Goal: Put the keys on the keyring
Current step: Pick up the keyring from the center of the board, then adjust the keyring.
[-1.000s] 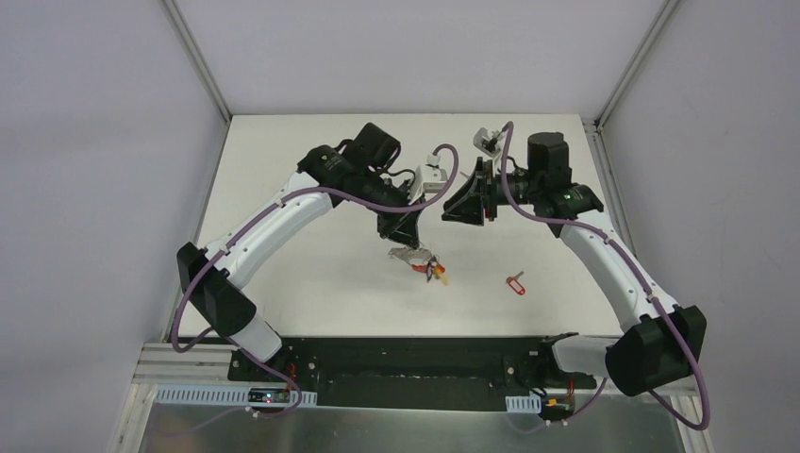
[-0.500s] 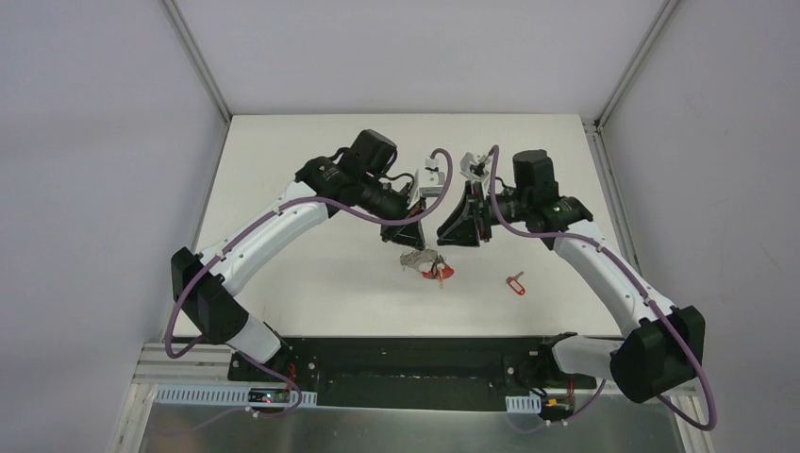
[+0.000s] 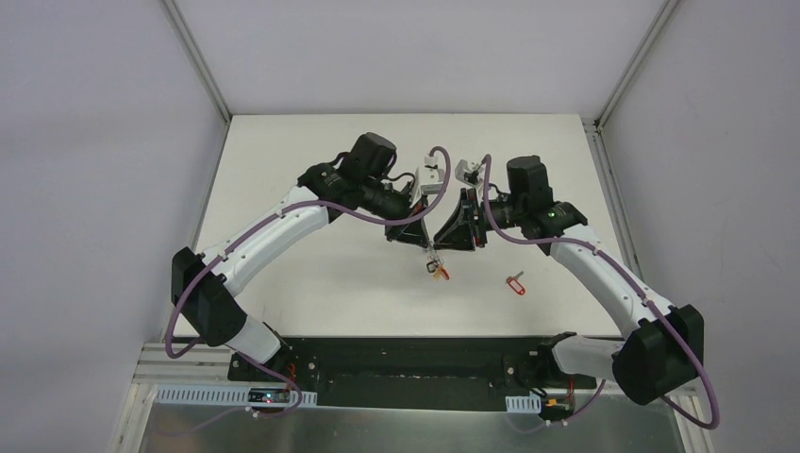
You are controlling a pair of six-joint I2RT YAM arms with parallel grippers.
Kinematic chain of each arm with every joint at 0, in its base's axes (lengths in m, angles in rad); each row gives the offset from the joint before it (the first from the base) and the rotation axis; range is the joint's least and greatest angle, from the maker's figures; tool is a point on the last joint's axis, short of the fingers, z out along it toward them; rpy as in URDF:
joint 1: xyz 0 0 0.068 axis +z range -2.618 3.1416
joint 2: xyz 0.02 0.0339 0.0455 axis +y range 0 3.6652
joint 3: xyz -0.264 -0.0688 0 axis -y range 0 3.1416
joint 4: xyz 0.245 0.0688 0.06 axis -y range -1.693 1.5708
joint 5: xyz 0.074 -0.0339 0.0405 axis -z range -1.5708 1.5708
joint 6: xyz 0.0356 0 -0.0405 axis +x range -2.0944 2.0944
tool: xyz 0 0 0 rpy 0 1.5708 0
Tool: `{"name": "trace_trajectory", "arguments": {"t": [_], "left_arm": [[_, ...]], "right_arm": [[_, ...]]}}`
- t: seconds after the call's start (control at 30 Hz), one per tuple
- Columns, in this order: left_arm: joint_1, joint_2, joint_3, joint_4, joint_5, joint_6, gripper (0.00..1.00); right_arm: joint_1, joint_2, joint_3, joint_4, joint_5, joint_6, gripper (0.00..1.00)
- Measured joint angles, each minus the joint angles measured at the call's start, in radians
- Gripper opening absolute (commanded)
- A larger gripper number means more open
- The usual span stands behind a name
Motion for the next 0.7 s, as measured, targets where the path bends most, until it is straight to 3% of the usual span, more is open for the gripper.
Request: {"name": "trace_trajectory", "arguments": {"t": [0.4, 0.6, 0.7], "left_arm": [[0.000, -0.001, -0.042, 0.092, 0.001, -0.087, 0.00], [0.012, -0.007, -0.077, 0.136, 0.010, -0.126, 0.00], [0.024, -0.018, -0.103, 0.175, 0.018, -0.155, 0.00]], "right_arm": [[0.005, -0.010, -0.038, 0.058, 0.016, 0.018, 0.15], [0.005, -0.010, -0.045, 0.064, 0.024, 0.026, 0.00], [0.005, -0.011, -0.046, 0.075, 0.039, 0.029, 0.00]]}}
